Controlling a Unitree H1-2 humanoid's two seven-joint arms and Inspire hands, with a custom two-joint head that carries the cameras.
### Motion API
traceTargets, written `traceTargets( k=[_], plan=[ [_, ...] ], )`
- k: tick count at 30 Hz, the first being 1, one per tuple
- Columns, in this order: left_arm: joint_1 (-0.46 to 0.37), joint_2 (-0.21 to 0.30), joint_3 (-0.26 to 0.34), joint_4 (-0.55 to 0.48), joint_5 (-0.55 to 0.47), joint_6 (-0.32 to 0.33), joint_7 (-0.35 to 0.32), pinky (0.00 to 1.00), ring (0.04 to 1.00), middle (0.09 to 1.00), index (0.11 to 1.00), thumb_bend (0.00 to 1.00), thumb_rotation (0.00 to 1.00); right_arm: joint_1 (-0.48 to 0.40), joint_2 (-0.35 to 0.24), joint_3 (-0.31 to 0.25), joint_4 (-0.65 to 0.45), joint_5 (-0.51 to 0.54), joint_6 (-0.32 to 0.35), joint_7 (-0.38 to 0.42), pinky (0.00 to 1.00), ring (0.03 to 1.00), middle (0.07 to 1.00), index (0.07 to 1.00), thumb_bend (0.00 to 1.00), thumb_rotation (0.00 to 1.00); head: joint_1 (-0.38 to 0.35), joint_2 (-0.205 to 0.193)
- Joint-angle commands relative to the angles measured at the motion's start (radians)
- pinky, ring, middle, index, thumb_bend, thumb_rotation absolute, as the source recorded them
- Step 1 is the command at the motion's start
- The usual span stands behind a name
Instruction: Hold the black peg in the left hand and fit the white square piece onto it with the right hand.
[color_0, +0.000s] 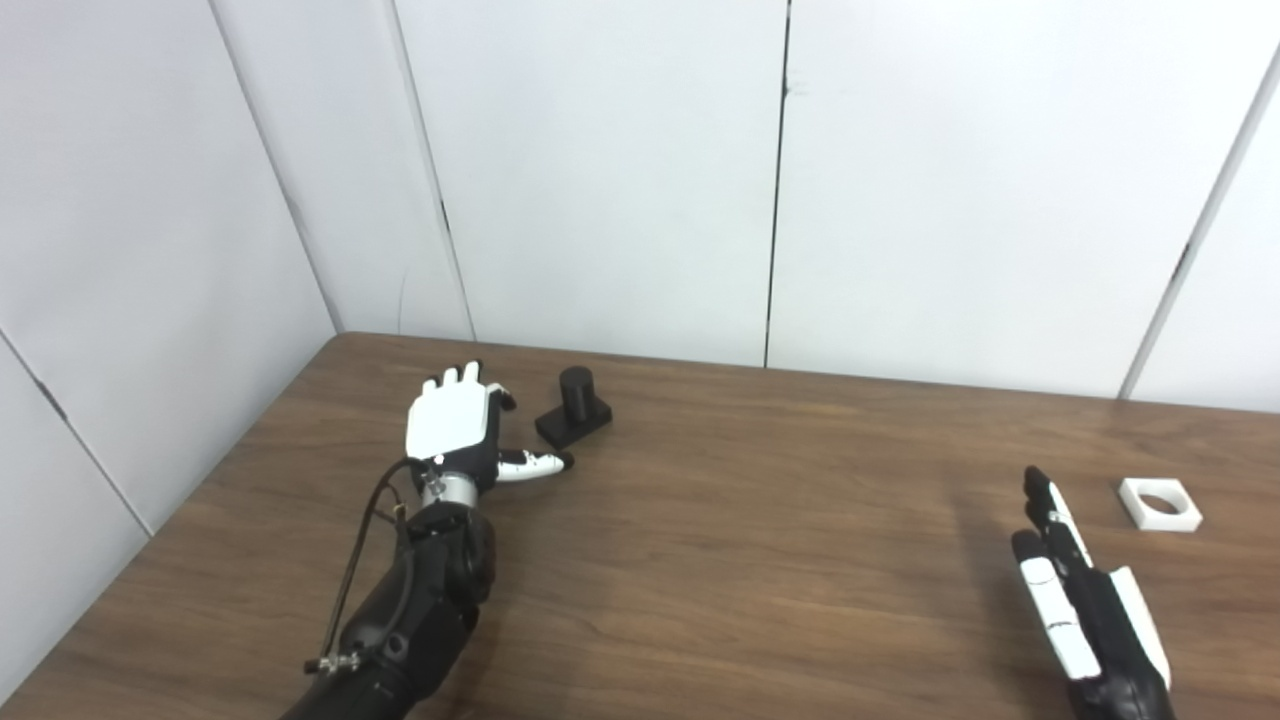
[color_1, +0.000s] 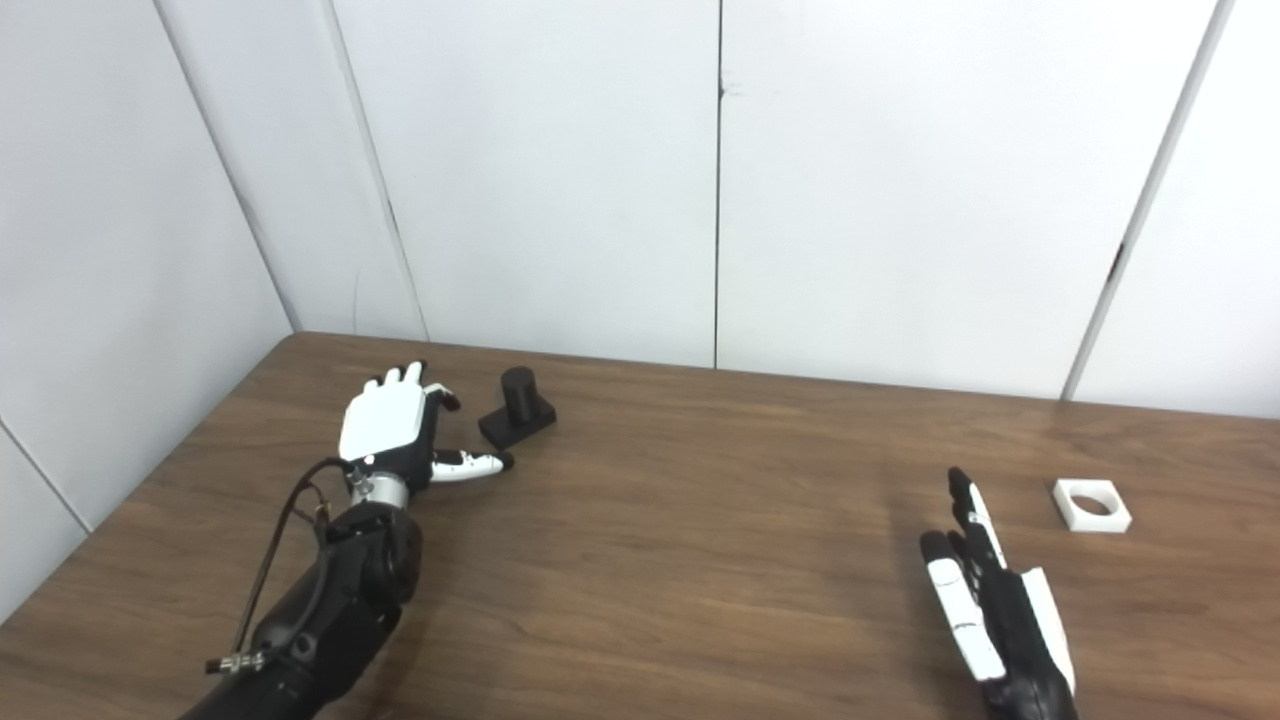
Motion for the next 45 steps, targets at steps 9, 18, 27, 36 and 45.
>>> traceTargets(
  k=[9, 18, 27, 36, 45],
  plan=[
    [-0.057, -0.007, -0.034, 0.048, -0.043, -0.018, -0.006, 1.0, 1.0, 1.0, 0.717, 0.95, 0.58, -0.016, 0.006, -0.002, -0.034, -0.017, -0.016, -0.008, 0.96, 1.0, 1.0, 0.995, 0.55, 0.97, -0.011, 0.008],
    [-0.08, -0.022, -0.055, 0.086, -0.071, -0.021, -0.004, 1.0, 1.0, 1.0, 0.705, 0.96, 0.6, -0.017, 0.001, -0.001, -0.04, -0.028, -0.025, -0.009, 0.97, 1.0, 1.0, 0.998, 0.52, 0.97, -0.015, 0.014],
    [-0.093, -0.032, -0.07, 0.117, -0.089, -0.038, 0.001, 1.0, 1.0, 1.0, 0.706, 0.96, 0.59, -0.01, 0.013, -0.004, -0.049, -0.024, -0.013, -0.01, 0.95, 0.999, 1.0, 0.997, 0.52, 0.97, -0.026, 0.017],
    [-0.094, -0.034, -0.079, 0.122, -0.103, -0.049, 0.005, 1.0, 1.0, 1.0, 0.692, 0.93, 0.55, -0.001, 0.015, -0.01, -0.063, -0.029, -0.007, -0.014, 0.95, 0.998, 1.0, 0.995, 0.51, 0.96, -0.03, 0.021],
    [-0.098, -0.04, -0.089, 0.146, -0.12, -0.069, 0.004, 1.0, 1.0, 1.0, 0.688, 0.91, 0.51, 0.003, 0.014, -0.01, -0.075, -0.038, 0.0, -0.014, 0.96, 1.0, 1.0, 0.995, 0.51, 0.97, -0.039, 0.027]
  ],
)
